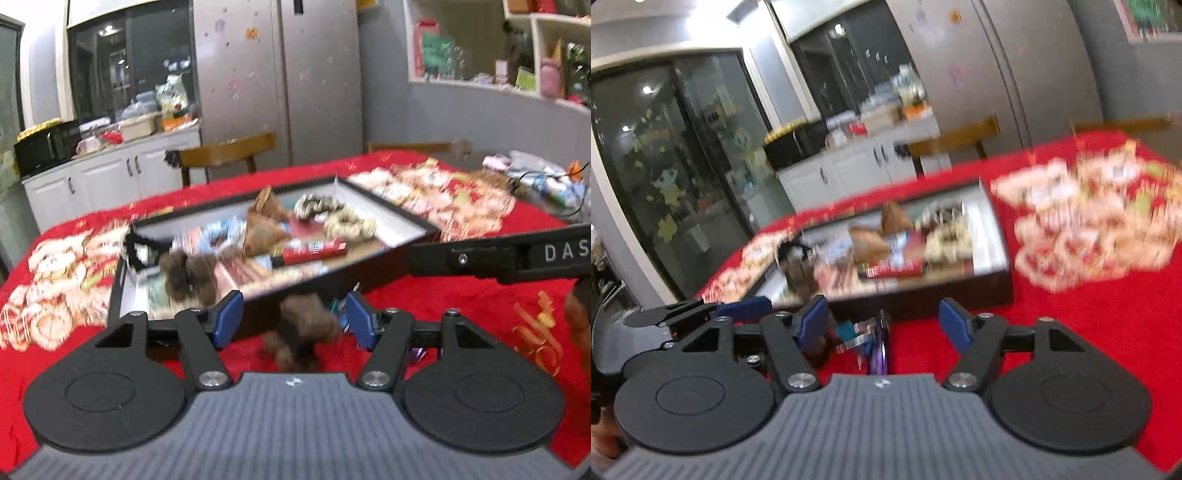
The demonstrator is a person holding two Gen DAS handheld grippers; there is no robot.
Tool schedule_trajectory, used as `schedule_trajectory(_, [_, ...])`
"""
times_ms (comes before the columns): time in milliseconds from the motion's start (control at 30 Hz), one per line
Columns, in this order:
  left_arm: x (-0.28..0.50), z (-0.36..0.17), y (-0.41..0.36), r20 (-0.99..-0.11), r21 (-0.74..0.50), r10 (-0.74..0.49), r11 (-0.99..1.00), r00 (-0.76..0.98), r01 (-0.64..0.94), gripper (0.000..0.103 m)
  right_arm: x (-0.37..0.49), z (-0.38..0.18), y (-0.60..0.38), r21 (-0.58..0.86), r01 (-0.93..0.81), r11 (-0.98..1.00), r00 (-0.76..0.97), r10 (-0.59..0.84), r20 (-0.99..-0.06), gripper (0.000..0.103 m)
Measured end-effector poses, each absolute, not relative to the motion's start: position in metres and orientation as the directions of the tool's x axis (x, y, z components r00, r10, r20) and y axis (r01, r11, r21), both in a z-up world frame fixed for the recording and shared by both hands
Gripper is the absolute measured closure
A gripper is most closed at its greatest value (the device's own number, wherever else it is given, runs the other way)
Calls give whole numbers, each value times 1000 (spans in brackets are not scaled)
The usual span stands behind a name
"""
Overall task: Organize objects
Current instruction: 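Move both open tools back toward the remaining items, then grasp the brown fuzzy scrunchie with the left tool while the right grasps the purple pen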
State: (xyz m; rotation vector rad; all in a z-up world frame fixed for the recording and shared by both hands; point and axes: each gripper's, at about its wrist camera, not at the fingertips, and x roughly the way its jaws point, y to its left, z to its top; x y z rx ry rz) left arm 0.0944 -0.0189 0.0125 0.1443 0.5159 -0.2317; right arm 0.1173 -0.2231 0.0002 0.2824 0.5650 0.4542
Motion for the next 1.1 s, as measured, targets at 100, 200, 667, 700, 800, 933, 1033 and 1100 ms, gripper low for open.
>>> schedule_trajectory(100, [102,0,-18,-536,77,-166,967,827,244,36,119,-11,-220,348,-341,873,737,478,-478,34])
schedule_trajectory(200, [112,-5,-14,-558,55,-177,967,811,249,36,118,-18,-213,321,-360,876,720,480,-501,35])
schedule_trajectory(667, [122,-17,-11,-571,20,-175,974,802,226,57,117,-35,-197,264,-384,885,696,466,-547,54])
schedule_trajectory(700, [123,-18,-10,-571,18,-172,975,803,221,61,117,-36,-196,257,-387,885,698,464,-546,56])
schedule_trajectory(800, [122,-17,-9,-566,10,-167,978,807,210,62,117,-36,-196,283,-406,869,681,494,-540,65])
schedule_trajectory(933, [123,-18,-9,-568,17,-163,978,807,209,62,119,-36,-194,276,-411,869,676,493,-547,66])
schedule_trajectory(1033, [124,-19,-10,-570,23,-157,978,807,206,62,119,-35,-185,232,-419,878,681,473,-559,65])
schedule_trajectory(1100, [125,-20,-11,-574,21,-154,979,804,203,62,120,-36,-181,223,-404,887,691,456,-561,64])
